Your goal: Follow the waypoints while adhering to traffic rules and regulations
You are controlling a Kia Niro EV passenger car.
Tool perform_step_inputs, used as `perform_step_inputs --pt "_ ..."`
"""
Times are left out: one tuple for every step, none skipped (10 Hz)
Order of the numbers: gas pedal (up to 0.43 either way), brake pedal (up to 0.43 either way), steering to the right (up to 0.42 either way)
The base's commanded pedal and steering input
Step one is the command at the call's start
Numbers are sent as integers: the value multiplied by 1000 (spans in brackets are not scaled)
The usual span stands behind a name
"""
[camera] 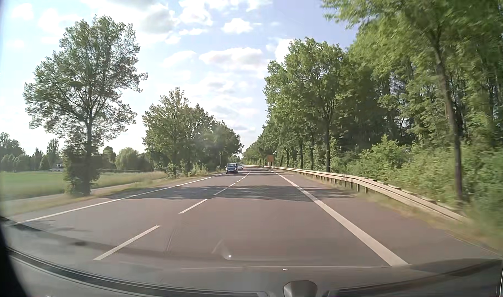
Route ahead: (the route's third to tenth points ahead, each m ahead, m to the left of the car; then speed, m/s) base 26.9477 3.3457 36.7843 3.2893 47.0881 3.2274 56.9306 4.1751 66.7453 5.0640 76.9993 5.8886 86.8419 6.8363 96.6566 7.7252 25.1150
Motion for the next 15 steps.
perform_step_inputs --pt "398 6 -4" --pt "398 6 -4" --pt "398 6 -4" --pt "398 6 -4" --pt "398 6 -4" --pt "398 6 -4" --pt "398 6 -4" --pt "398 6 -4" --pt "398 6 -5" --pt "398 6 -6" --pt "390 6 -7" --pt "390 6 -7" --pt "390 6 -7" --pt "390 6 -7" --pt "390 6 -6"
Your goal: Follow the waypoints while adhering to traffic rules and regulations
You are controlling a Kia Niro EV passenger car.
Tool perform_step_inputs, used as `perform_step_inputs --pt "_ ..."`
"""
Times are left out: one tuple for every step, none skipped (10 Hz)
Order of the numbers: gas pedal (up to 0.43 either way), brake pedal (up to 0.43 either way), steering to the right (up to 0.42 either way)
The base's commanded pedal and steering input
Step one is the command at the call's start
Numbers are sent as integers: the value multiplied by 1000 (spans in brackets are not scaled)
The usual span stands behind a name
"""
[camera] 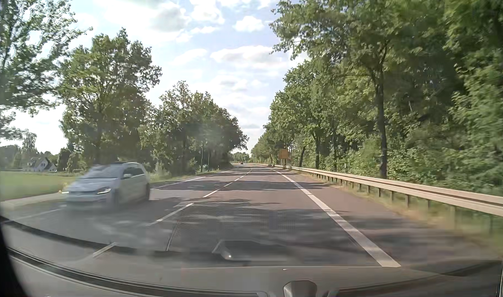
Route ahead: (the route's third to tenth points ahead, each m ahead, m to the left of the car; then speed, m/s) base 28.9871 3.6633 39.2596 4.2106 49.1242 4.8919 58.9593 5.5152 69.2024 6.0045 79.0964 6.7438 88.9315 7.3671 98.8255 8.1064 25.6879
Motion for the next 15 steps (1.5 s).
perform_step_inputs --pt "390 6 -6" --pt "378 6 -5" --pt "378 6 -5" --pt "378 6 -4" --pt "378 6 -3" --pt "378 6 -3" --pt "370 6 -3" --pt "358 6 -3" --pt "339 6 -3" --pt "331 6 -3" --pt "331 6 -3" --pt "331 6 -3" --pt "331 6 -3" --pt "331 6 -2" --pt "331 6 -2"
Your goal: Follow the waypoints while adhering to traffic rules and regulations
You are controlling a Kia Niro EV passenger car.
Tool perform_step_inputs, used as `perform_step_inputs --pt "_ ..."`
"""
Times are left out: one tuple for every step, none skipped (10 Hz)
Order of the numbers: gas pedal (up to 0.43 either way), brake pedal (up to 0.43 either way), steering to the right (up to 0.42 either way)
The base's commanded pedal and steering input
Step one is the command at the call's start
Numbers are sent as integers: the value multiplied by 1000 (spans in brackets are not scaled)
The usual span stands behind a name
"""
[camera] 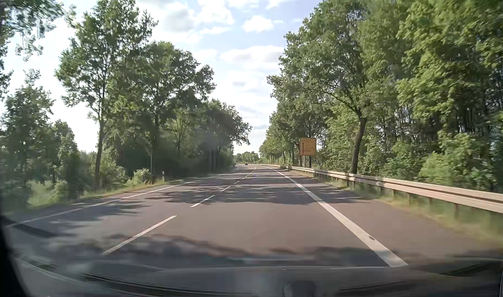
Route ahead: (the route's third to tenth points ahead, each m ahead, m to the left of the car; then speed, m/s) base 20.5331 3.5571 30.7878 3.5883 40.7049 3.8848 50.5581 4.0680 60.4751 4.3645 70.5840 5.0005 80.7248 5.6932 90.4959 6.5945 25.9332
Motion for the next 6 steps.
perform_step_inputs --pt "331 6 -2" --pt "331 6 -2" --pt "331 6 -2" --pt "331 6 -2" --pt "331 6 -2" --pt "331 6 -2"
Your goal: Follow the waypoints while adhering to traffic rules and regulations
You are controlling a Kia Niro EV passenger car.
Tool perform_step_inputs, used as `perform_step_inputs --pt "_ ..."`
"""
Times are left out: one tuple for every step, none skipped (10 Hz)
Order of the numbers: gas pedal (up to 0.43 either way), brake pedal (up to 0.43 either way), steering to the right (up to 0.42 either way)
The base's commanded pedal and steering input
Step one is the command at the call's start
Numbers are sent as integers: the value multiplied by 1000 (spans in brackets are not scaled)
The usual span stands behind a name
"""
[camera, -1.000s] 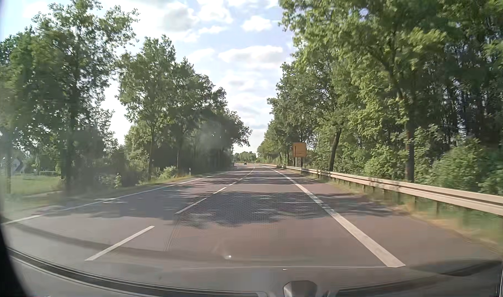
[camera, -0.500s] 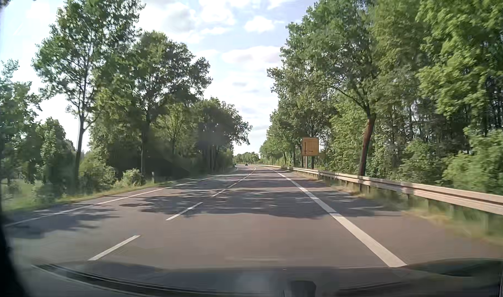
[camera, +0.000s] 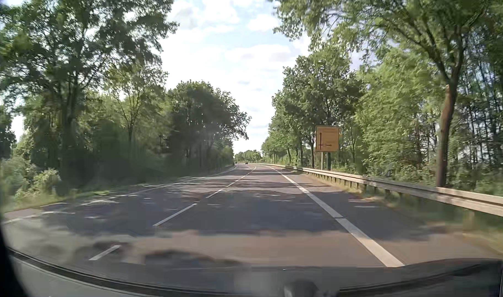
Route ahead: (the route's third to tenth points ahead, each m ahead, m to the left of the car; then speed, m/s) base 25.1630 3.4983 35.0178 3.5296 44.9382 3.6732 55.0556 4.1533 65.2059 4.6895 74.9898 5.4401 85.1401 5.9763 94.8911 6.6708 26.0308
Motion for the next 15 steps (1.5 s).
perform_step_inputs --pt "331 6 -2" --pt "331 6 -2" --pt "331 6 -2" --pt "319 6 -2" --pt "319 6 -2" --pt "319 6 -2" --pt "319 6 -2" --pt "319 6 -2" --pt "319 6 -2" --pt "319 6 -2" --pt "319 6 -2" --pt "319 6 -2" --pt "319 6 -2" --pt "319 6 -2" --pt "319 6 -2"
